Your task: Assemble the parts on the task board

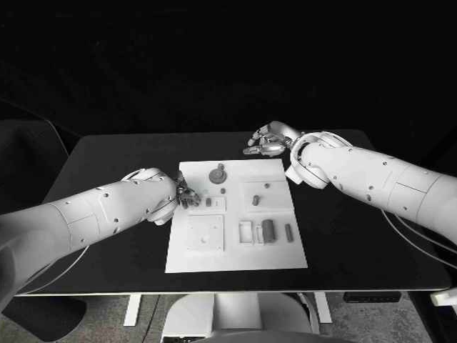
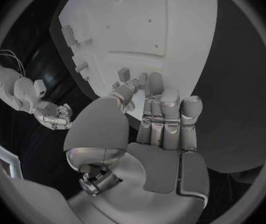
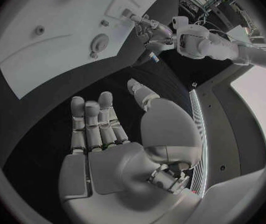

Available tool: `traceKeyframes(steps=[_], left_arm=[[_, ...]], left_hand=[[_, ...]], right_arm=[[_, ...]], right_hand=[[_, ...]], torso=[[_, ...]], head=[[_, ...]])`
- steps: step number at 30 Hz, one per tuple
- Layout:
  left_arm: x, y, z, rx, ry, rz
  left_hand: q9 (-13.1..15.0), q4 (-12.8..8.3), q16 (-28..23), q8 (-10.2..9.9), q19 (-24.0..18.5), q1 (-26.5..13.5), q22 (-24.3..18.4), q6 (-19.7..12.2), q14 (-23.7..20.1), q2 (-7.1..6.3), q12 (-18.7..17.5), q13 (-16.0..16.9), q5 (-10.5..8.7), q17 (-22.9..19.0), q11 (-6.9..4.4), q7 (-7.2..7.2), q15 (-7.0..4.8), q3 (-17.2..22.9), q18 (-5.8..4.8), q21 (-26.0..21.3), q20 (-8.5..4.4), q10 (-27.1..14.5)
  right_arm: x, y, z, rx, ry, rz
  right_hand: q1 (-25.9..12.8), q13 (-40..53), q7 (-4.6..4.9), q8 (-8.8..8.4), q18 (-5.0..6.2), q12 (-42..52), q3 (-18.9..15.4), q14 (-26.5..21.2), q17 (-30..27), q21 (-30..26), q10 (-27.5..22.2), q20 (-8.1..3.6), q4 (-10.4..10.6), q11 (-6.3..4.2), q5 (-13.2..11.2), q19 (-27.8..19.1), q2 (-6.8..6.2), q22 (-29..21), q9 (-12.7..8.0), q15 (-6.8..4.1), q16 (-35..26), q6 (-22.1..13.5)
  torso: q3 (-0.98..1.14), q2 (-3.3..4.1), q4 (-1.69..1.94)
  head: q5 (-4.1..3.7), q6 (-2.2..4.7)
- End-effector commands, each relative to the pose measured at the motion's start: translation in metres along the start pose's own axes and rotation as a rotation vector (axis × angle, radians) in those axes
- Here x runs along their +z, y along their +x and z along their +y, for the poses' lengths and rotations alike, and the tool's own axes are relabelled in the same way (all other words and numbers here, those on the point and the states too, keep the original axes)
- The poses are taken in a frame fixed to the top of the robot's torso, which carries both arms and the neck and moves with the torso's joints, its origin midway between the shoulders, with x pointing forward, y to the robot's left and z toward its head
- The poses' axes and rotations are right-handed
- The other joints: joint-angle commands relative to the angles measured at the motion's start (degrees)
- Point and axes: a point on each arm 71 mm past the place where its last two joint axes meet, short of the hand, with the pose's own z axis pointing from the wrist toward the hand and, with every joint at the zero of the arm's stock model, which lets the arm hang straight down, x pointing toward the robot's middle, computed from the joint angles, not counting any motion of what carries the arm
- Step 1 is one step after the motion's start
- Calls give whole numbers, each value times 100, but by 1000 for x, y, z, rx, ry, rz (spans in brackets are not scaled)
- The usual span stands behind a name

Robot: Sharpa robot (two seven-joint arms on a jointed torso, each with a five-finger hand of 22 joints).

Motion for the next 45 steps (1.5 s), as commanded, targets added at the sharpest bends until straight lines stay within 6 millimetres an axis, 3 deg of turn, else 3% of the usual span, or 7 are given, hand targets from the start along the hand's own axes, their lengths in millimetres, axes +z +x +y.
traceKeyframes(steps=[1, 22, 26, 29, 37, 45], left_arm=[[0, 7, -2, 87, 22, 36], [1, 6, -4, 104, 30, 32], [1, 5, -4, 79, 26, 24], [1, 4, -3, 66, 23, 16], [2, 2, -1, 45, 19, 2], [1, 3, -1, 34, 19, 13]], left_hand=[[16, -275, 26, 28, 17, 447, 7, 36, 4, 379, 22, 7, 24, 198, -20, 3, -46, 316, 379, 27, -4, 16], [29, -280, 47, 44, 21, 500, 12, 69, 12, 373, 32, 13, 23, 197, -25, -2, -49, 359, 381, 38, -3, 33], [13, -146, 102, -68, 31, 215, 30, -114, 4, 107, -11, 3, -7, 169, 38, 71, -33, 174, 356, 89, 22, -91], [-43, -87, 125, -224, 22, -13, 29, -391, -11, 18, 3, 23, -10, 143, 63, 141, -33, 33, 360, 101, 22, -184], [-134, 26, 153, -360, -17, -601, 10, -809, -65, -129, 94, 99, -17, 96, 98, 210, -30, -381, 367, 93, 21, -382], [-148, 31, 158, -352, -36, -766, 4, -861, -88, -221, 128, 123, -20, 85, 100, 213, -28, -524, 370, 86, 20, -425]], right_arm=[[0, 1, 1, 0, -8, 13], [0, 1, 1, 0, -8, 12], [-1, 1, 0, 0, -7, 12], [-1, 1, 0, 0, -7, 12], [-1, 0, 0, 0, -5, 11], [-1, 1, 0, 0, -6, 12]], right_hand=[[-37, -9, 9, 29, -43, 13, -21, -19, -6, -25, -13, -12, 8, -2, -12, -16, 6, -8, -6, 8, 0, -50], [-41, -10, 9, 29, -43, 13, -22, -19, -7, -25, -13, -12, 9, -2, -13, -16, 7, -9, -7, 8, 1, -52], [-41, -11, 9, 29, -43, 14, -23, -19, -7, -25, -13, -12, 9, -2, -13, -16, 7, -9, -7, 8, 1, -52], [-42, -11, 9, 29, -43, 14, -23, -19, -7, -25, -14, -12, 10, -2, -13, -16, 7, -9, -7, 8, 1, -52], [-43, -11, 9, 30, -43, 14, -23, -20, -8, -26, -14, -12, 10, -2, -13, -16, 7, -10, -7, 8, 1, -53], [-44, -12, 9, 30, -43, 14, -24, -20, -8, -26, -14, -12, 10, -2, -13, -17, 7, -10, -7, 8, 1, -54]], torso=[[-1, 0, 0], [-2, 2, 1], [-2, 1, 3], [-3, 0, 3], [-5, 1, 0], [-5, 4, 4]], head=[[-4, -4], [-21, -7], [-23, -9], [-23, -3], [-24, -1], [-34, -11]])
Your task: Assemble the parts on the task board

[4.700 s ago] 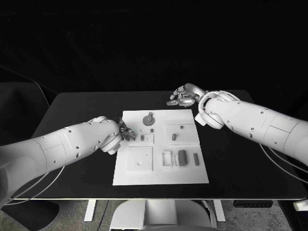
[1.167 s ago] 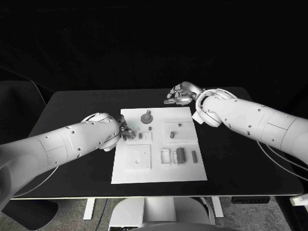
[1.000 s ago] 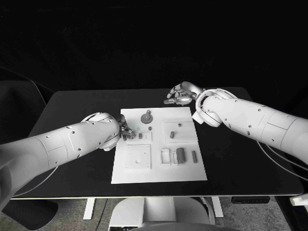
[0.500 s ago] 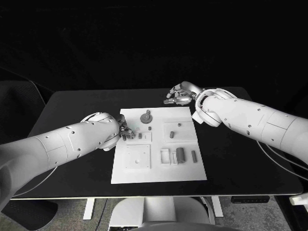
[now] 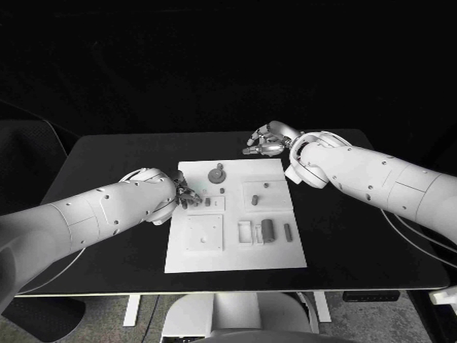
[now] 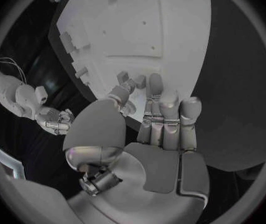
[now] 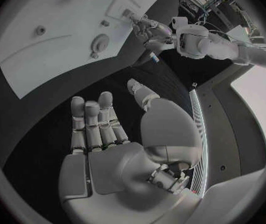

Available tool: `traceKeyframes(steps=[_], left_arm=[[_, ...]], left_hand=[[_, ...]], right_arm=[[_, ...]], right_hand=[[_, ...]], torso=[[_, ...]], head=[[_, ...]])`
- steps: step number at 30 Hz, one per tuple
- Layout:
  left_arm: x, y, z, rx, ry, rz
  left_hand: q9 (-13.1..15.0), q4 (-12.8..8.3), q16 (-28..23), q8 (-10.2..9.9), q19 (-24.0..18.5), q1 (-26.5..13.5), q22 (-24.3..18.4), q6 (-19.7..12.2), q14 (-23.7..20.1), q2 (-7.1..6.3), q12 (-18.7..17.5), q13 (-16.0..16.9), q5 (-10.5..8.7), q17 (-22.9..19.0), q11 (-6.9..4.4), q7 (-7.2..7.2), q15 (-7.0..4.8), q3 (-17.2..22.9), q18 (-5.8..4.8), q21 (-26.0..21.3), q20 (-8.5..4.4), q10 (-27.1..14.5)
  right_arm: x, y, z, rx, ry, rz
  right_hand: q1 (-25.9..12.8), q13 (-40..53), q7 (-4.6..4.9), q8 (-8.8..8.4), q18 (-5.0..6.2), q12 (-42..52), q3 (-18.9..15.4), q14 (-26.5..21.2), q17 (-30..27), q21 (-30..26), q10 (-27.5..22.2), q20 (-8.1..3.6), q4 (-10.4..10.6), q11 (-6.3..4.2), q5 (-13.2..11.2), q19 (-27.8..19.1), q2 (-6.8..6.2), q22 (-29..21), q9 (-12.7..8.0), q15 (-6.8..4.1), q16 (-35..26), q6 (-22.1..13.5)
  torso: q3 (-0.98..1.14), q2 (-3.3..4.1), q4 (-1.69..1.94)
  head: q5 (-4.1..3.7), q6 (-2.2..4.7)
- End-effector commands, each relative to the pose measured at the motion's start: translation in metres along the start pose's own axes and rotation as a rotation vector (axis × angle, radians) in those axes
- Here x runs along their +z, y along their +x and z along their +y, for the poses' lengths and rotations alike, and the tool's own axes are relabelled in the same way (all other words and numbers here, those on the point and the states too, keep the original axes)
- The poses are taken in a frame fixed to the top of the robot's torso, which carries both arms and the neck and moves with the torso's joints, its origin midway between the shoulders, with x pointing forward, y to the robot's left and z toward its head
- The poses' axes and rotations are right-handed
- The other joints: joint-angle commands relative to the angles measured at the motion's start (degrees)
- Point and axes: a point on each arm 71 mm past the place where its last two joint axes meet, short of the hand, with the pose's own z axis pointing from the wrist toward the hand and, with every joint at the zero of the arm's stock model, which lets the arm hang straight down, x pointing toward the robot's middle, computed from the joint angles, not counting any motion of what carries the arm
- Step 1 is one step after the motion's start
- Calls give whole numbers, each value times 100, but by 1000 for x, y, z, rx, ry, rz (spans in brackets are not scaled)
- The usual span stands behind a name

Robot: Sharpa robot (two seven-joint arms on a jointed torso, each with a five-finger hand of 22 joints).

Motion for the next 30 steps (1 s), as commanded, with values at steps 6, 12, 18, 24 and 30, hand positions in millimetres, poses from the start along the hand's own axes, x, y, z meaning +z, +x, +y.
traceKeyframes(steps=[6, 12, 18, 24, 30], left_arm=[[0, 0, 3, -33, -3, -7], [-1, -4, 9, -64, 6, -40], [-4, -8, 16, -145, 23, -44], [-9, -15, 15, -268, 78, 3], [-14, -31, 9, -404, 181, -22]], left_hand=[[-16, -1, 26, -5, -29, -65, -8, -34, -43, -16, 24, 13, -20, 82, -2, -1, 4, -65, 311, -4, 9, -59], [-16, -3, 26, -2, -30, -70, -8, -32, -44, -20, 28, 15, -20, 82, -3, -2, 4, -72, 311, -4, 8, -58], [-14, -12, 27, 4, -32, -69, -8, -25, -46, -23, 34, 19, -19, 81, -5, -5, 3, -79, 313, -4, 7, -56], [-15, -79, -35, 23, -124, -65, -37, -28, -164, -22, 28, 25, -12, 47, 12, -10, 26, -133, 309, -66, 11, -156], [-28, -131, -356, 58, -520, -82, -183, -78, -606, 28, -26, 14, -7, -142, 115, -8, 187, -211, 219, -360, 78, -517]], right_arm=[[0, 1, 1, 0, -7, 11], [0, 1, 0, 0, -6, 10], [-1, -1, -3, -2, -1, 8], [-2, -6, -10, -6, 15, -2], [-4, -11, -18, -11, 34, -9]], right_hand=[[-45, -8, -5, 30, -43, 14, -24, -20, -9, -26, -14, -12, 10, -2, -12, -17, 7, -6, -8, 8, 1, -40], [-45, -8, -5, 30, -43, 15, -24, -20, -9, -26, -15, -13, 10, -2, -12, -17, 7, -6, -8, 8, 1, -41], [-45, -9, -5, 29, -43, 15, -24, -21, -9, -26, -15, -13, 9, -2, -12, -17, 7, -6, -8, 8, 1, -41], [-46, -9, -5, 29, -43, 15, -25, -21, -10, -26, -15, -13, 9, -2, -12, -17, 6, -7, -9, 8, 1, -42], [-46, -9, -6, 30, -43, 15, -25, -21, -10, -26, -15, -13, 9, -2, -12, -17, 7, -7, -9, 7, 1, -43]], torso=[[-2, 0, 2], [-2, 2, 2], [-4, -2, 2], [-9, 0, 6], [-11, -3, 6]], head=[[-6, -6], [0, -3], [0, 19], [-7, 52], [-6, 104]])
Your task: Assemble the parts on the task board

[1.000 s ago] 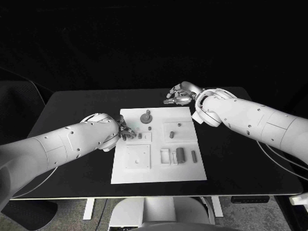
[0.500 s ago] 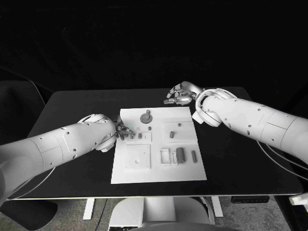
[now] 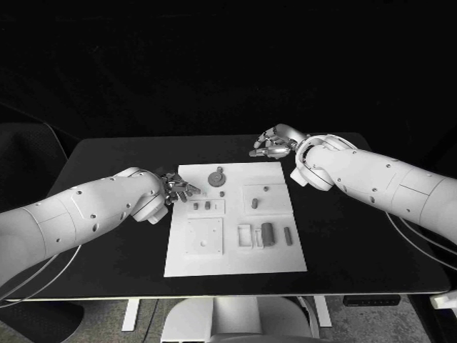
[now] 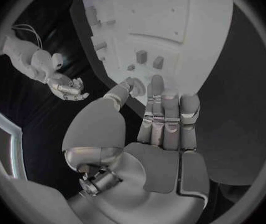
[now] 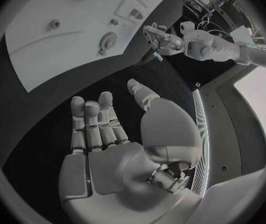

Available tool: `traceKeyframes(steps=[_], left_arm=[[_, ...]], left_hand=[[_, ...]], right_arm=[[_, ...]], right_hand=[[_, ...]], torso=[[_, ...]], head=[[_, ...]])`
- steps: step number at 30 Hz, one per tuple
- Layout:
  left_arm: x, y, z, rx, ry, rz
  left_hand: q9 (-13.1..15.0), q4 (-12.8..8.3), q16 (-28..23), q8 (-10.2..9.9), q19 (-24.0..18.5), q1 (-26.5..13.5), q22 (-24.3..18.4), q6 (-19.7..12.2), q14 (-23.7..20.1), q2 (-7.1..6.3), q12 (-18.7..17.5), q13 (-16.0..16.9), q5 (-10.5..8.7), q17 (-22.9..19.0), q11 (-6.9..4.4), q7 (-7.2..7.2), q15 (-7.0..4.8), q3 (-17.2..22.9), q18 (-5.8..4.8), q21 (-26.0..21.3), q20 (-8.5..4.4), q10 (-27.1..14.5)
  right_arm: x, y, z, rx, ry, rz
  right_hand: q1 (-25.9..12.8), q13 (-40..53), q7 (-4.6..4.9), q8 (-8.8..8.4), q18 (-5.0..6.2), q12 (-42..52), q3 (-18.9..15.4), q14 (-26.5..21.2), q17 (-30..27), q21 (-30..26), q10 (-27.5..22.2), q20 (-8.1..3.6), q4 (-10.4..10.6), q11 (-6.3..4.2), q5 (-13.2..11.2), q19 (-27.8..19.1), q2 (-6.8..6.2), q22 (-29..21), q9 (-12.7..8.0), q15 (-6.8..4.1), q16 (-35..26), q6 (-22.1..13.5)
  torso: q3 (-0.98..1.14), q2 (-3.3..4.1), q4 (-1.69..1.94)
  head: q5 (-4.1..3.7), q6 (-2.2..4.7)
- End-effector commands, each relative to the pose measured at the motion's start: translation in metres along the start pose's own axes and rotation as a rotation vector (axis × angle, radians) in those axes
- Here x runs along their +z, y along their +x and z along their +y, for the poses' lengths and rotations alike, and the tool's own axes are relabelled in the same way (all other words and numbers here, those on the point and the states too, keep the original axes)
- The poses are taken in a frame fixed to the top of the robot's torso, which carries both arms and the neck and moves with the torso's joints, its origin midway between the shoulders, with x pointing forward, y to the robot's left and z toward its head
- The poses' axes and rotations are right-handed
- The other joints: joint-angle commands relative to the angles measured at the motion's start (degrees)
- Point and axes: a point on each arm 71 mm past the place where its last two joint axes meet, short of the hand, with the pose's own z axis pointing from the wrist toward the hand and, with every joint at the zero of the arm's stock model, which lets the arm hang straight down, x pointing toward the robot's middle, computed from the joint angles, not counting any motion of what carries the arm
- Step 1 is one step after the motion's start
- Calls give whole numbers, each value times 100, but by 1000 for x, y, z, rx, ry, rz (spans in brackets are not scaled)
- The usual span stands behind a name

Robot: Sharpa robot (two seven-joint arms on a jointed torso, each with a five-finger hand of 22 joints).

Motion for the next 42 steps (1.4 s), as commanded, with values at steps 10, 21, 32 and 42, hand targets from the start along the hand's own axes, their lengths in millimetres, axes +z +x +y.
traceKeyframes(steps=[10, 21, 32, 42], left_arm=[[-19, -28, -14, -260, 255, -16], [-33, -33, -18, -225, 385, -41], [-21, -28, -42, 146, 445, -159], [0, -7, -67, 429, 443, -144]], left_hand=[[-16, 0, -1581, 92, -982, 118, -593, -175, -812, 150, -177, -173, 0, -1022, 197, 18, 525, 248, -87, -1084, 268, -636], [23, -91, -2201, 171, -1296, 381, -747, -126, -1037, 151, -209, -259, 0, -1374, 201, -2, 695, 400, -179, -1431, 379, -614], [32, -137, -2176, 168, -965, 623, -677, -144, -510, -26, -176, -295, -11, -1376, 183, 12, 578, 247, -101, -1296, 344, -498], [47, -147, -2082, 201, -689, 780, -620, -52, -180, -33, -78, -274, -7, -1295, 133, -18, 466, 105, -32, -1161, 299, -339]], right_arm=[[-10, -1, -17, -5, 17, 22], [-20, -1, -30, -42, 20, 26], [-26, 1, -33, -35, 4, 4], [-23, 6, -26, -13, -12, -5]], right_hand=[[55, -11, -10, 74, -30, 26, 19, -20, -8, -22, -16, -25, -53, -11, -6, -15, 31, -11, 9, 2, 7, 21], [204, -15, -18, 129, -17, 47, 74, -7, -11, -10, 0, -37, -127, -21, -6, -2, 46, -12, 33, -5, 20, 117], [207, -16, -18, 133, -17, 48, 73, -5, -11, -9, 2, -37, -128, -21, -7, -1, 42, -12, 35, -5, 21, 124], [206, -16, -17, 135, -18, 50, 70, -3, -11, -7, 5, -37, -127, -21, -9, 0, 37, -12, 36, -6, 23, 128]], torso=[[0, -9, 3], [-5, -6, -8], [11, 4, -10], [21, 27, -42]], head=[[-40, 128], [-28, 218], [-21, 270], [-27, 275]])
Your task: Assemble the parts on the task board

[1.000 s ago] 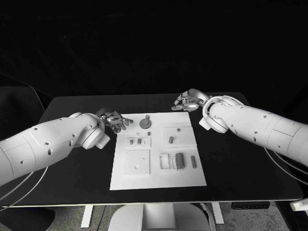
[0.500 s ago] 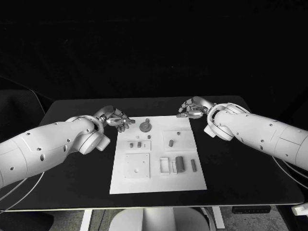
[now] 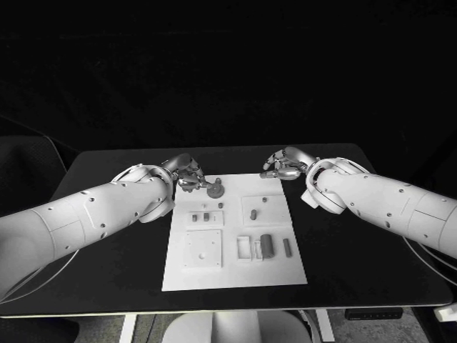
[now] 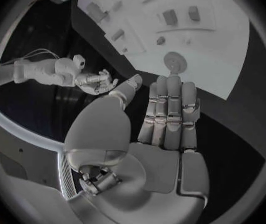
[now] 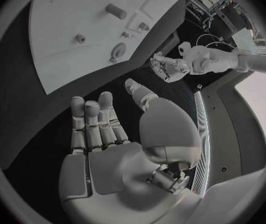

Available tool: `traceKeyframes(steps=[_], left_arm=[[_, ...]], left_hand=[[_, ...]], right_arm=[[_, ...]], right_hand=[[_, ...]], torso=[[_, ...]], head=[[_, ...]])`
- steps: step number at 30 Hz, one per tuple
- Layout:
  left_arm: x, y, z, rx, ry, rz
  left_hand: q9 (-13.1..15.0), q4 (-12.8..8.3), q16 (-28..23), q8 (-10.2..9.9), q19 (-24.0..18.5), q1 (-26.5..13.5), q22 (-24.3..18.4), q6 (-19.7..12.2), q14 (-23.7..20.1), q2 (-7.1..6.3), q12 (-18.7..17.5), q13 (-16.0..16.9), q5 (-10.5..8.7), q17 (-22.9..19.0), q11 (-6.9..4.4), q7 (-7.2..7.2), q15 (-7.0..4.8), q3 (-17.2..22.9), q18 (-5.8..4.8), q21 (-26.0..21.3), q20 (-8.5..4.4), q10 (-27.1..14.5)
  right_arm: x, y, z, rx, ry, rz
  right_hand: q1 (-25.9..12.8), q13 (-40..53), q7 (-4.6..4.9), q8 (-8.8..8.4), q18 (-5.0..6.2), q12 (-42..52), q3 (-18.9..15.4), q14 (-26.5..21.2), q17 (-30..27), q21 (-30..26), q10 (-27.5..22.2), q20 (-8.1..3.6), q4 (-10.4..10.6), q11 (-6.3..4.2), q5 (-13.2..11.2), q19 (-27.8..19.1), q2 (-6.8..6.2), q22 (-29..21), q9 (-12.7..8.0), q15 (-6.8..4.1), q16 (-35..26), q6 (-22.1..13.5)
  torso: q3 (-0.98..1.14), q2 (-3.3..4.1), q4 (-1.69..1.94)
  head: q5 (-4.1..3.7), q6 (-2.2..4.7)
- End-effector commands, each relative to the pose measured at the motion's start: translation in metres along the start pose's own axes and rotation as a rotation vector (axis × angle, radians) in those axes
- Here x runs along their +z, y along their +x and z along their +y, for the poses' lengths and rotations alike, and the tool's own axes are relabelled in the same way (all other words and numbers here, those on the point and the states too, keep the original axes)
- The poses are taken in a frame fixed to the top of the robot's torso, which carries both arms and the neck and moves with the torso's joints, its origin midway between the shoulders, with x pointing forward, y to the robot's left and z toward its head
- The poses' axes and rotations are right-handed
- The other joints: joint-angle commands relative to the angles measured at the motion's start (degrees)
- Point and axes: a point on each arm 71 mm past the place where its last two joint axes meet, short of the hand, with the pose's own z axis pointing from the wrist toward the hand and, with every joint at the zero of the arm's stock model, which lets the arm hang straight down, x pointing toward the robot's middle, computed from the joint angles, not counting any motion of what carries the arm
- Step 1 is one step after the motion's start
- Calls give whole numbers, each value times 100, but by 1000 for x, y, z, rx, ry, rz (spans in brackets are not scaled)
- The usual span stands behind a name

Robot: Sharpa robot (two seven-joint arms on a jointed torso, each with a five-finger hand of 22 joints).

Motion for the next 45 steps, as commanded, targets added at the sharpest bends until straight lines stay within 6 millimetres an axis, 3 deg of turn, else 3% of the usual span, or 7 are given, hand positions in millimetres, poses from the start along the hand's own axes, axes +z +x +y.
traceKeyframes(steps=[1, 11, 19, 32, 33, 36, 45], left_arm=[[7, 8, -11, 177, 50, 59], [17, 28, -19, 237, 71, 122], [19, 32, -23, 235, 72, 141], [23, 40, -19, 188, 56, 142], [23, 41, -18, 188, 55, 145], [24, 43, -16, 186, 46, 142], [25, 54, -11, 160, 33, 139]], left_hand=[[7, -14, 49, 16, 76, 112, 17, 81, 101, -29, 71, 25, -7, 35, -21, -27, -17, -84, 64, 49, -15, 73], [-128, 40, 771, -154, 641, 623, 231, 10, 471, 28, 1021, 530, -1, 753, -227, -16, -250, -432, 166, 513, -159, 374], [-211, 129, 1265, -205, 780, 474, 358, -28, 461, 7, 1545, 839, 0, 1163, -299, -4, -337, -619, 181, 763, -229, 332], [-439, 114, 1857, -314, 868, 597, 505, -785, 405, 72, 2194, 1227, 3, 1562, -364, -131, -436, -659, 211, 1050, -323, 213], [-503, 153, 2154, -281, 938, 643, 580, -995, 405, 125, 2538, 1443, -22, 1692, -376, -182, -493, -570, 229, 1199, -361, 82], [-532, 157, 2330, -270, 974, 700, 623, -1093, 424, 177, 2702, 1547, 7, 1735, -371, -214, -521, -478, 242, 1285, -382, -26], [-473, 279, 2656, -62, 949, 475, 701, -732, 324, 189, 3046, 1755, -1, 1748, -381, -36, -548, -419, 247, 1427, -405, -230]], right_arm=[[1, 1, 4, 6, -25, -13], [1, 2, 6, 11, -24, -12], [0, 2, 7, 9, -26, -10], [0, 2, 12, 11, -37, -9], [0, 2, 13, 11, -38, -9], [0, 1, 14, 11, -41, -12], [0, -2, 18, 11, -49, -15]], right_hand=[[45, -9, 7, 38, -19, 27, -2, -4, -6, -7, 5, -37, -22, -21, -9, 1, -16, -7, 9, -6, 23, 38], [37, -10, 9, 38, -20, 30, -9, 0, -7, -5, 10, -36, -16, -21, -12, 4, -24, -7, 10, -6, 25, 39], [26, -10, 11, 37, -22, 33, -17, 4, -7, -3, 15, -35, -8, -21, -14, 8, -32, -7, 10, -5, 28, 37], [14, -11, 12, 35, -23, 35, -25, 8, -7, 0, 20, -34, 1, -20, -15, 11, -39, -7, 9, -5, 30, 34], [13, -11, 12, 35, -23, 36, -26, 8, -7, 0, 20, -34, 1, -20, -15, 12, -39, -7, 9, -5, 30, 34], [12, -11, 12, 35, -24, 36, -27, 8, -7, 0, 20, -34, 2, -20, -15, 12, -40, -7, 9, -5, 30, 33], [7, -12, 12, 34, -24, 37, -30, 10, -8, 1, 22, -33, 6, -20, -15, 14, -43, -7, 9, -5, 31, 32]], torso=[[4, 11, -11], [0, 12, 3], [-9, 11, 11], [-2, 9, 6], [0, 12, 6], [1, 13, 10], [-6, 11, 15]], head=[[-19, -13], [-28, -60], [-91, -107], [-134, -149], [-138, -151], [-143, -170], [-164, -200]])
